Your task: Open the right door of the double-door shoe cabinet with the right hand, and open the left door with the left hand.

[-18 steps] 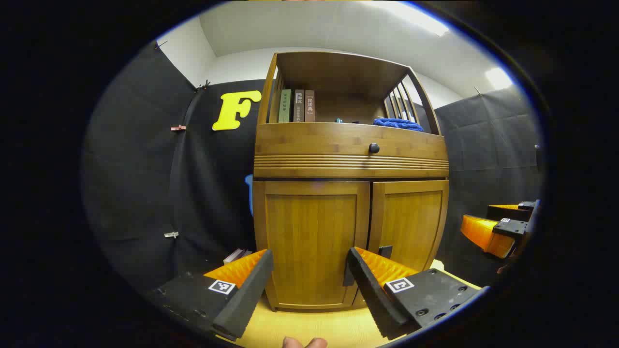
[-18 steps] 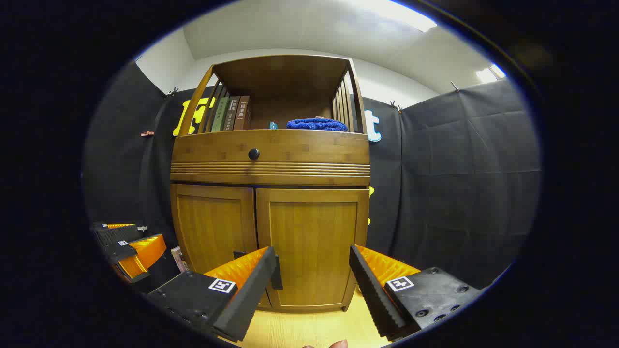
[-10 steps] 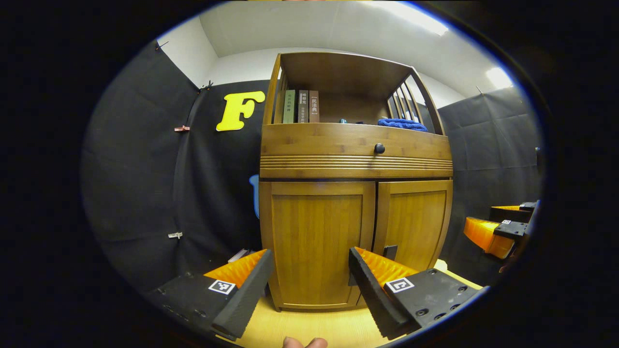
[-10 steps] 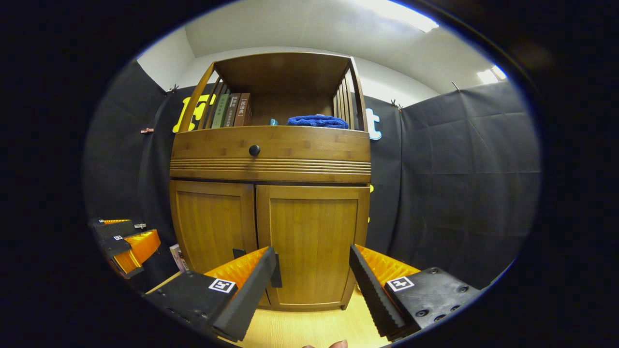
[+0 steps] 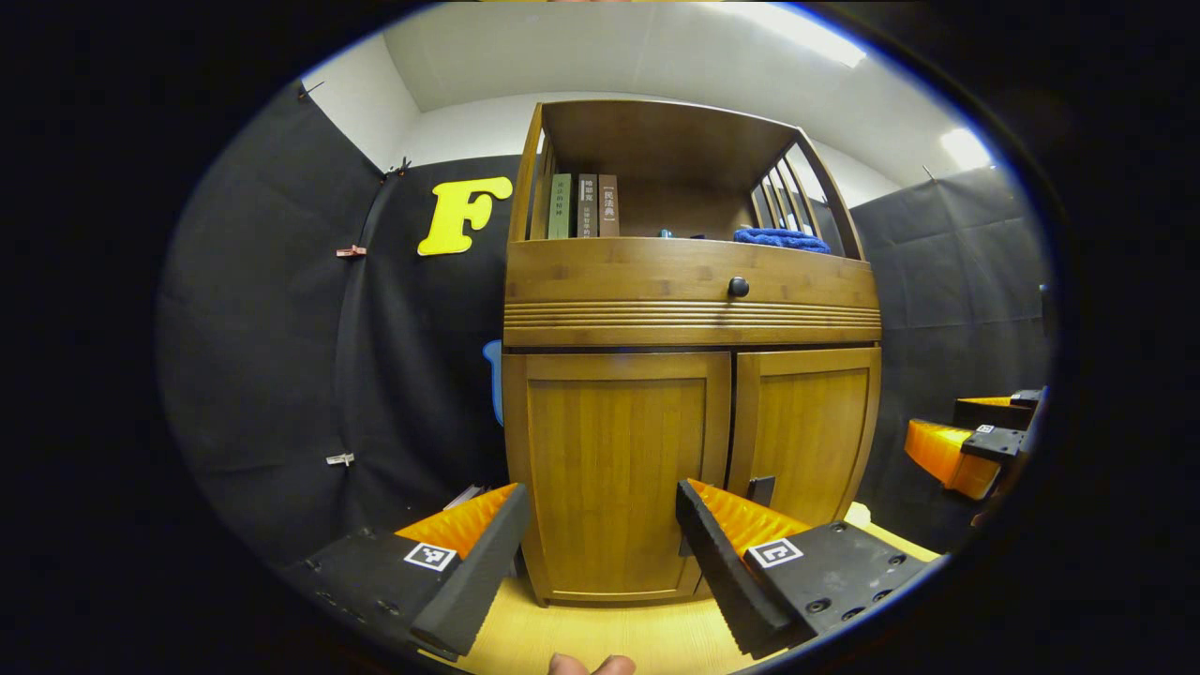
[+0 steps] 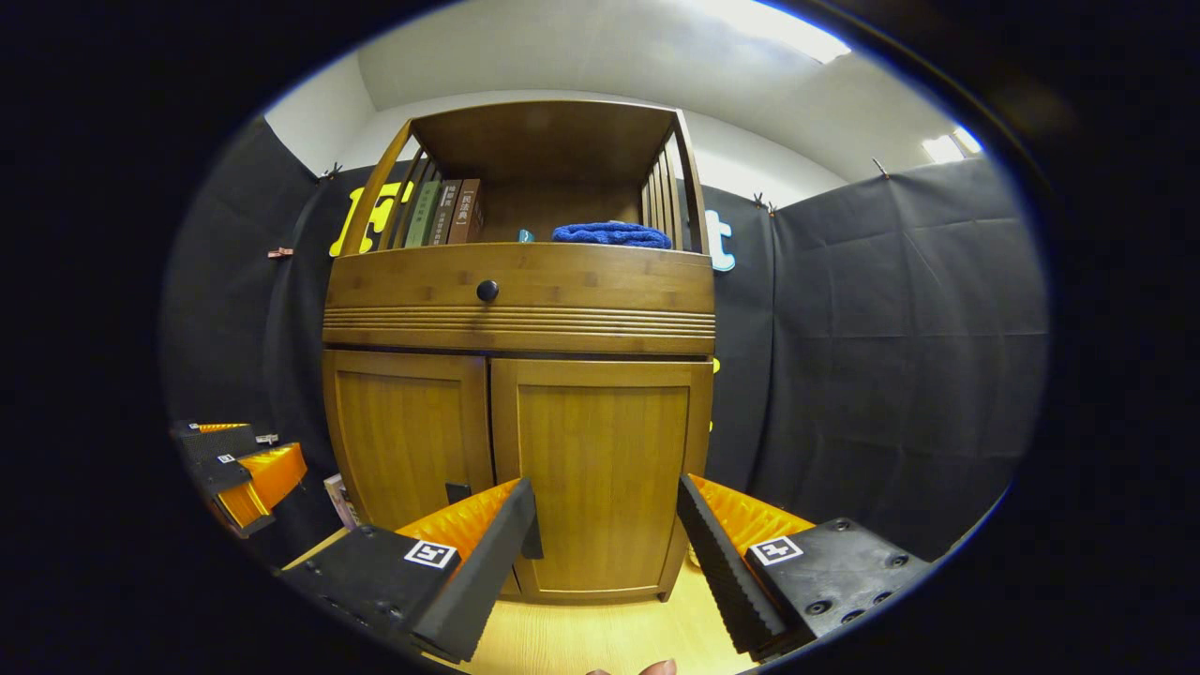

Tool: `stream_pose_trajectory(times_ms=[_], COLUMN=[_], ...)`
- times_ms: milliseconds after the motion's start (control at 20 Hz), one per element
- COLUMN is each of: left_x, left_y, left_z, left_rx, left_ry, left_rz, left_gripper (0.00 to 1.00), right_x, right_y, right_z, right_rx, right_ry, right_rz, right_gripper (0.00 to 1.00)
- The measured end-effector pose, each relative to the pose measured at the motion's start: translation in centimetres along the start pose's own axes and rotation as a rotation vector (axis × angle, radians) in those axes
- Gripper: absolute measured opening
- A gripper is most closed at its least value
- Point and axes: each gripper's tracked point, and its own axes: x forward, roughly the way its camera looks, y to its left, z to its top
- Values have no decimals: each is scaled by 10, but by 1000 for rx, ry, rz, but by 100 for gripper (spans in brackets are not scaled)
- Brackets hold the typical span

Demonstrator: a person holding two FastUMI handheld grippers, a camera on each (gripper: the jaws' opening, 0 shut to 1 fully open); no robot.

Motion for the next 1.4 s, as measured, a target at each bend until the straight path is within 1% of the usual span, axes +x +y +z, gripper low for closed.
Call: stream_pose_trajectory(times_ms=[100,150,250,300,450,500,550,600,750,850,1000,1050,1100,1150,1200,1250,1350,1400], left_x=[1,2,3,3,8,9,11,14,19,24,29,32,34,36,37,38,38,38], left_y=[1,2,4,6,12,14,17,18,26,32,40,43,48,51,55,58,61,60], left_z=[0,-1,-3,-3,-7,-8,-11,-15,-22,-28,-37,-40,-42,-46,-49,-53,-57,-57], left_rx=[1,2,7,9,13,13,12,11,14,13,6,10,14,18,21,22,15,12], left_ry=[1,1,2,2,2,3,6,12,25,38,59,62,65,70,77,84,95,98], left_rz=[-1,-2,-1,-1,3,5,7,5,9,16,21,25,31,38,46,50,58,59], left_gripper=[99,99,99,99,99,99,99,99,99,99,99,97,96,96,96,96,97,97], right_x=[4,8,19,27,54,64,73,83,111,125,138,142,150,159,166,169,172,176], right_y=[5,9,21,26,40,47,54,60,74,75,76,75,77,78,82,83,86,87], right_z=[-1,-3,-8,-13,-31,-40,-50,-63,-108,-135,-160,-165,-166,-170,-177,-181,-195,-192], right_rx=[8,20,40,42,17,7,2,-1,14,25,41,39,36,34,37,43,45,54], right_ry=[2,6,20,25,25,31,43,61,152,213,244,247,247,250,262,276,316,292], right_rz=[11,23,46,58,82,93,108,119,142,142,142,139,137,130,128,127,132,143], right_gripper=[95,98,96,98,98,98,100,98,98,98,98,97,91,87,74,72,39,37])
